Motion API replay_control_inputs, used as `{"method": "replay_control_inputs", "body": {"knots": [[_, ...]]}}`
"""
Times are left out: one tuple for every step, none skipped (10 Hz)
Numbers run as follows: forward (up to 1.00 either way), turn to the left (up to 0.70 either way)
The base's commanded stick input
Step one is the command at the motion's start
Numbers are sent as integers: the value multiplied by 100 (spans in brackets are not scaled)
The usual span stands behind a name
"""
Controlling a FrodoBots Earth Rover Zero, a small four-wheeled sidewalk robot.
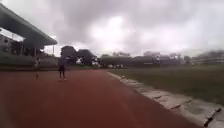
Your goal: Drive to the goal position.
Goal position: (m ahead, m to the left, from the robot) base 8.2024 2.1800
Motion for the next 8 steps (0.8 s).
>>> {"method": "replay_control_inputs", "body": {"knots": [[50,2],[50,2],[50,2],[50,2],[50,2],[50,2],[50,2],[50,2]]}}
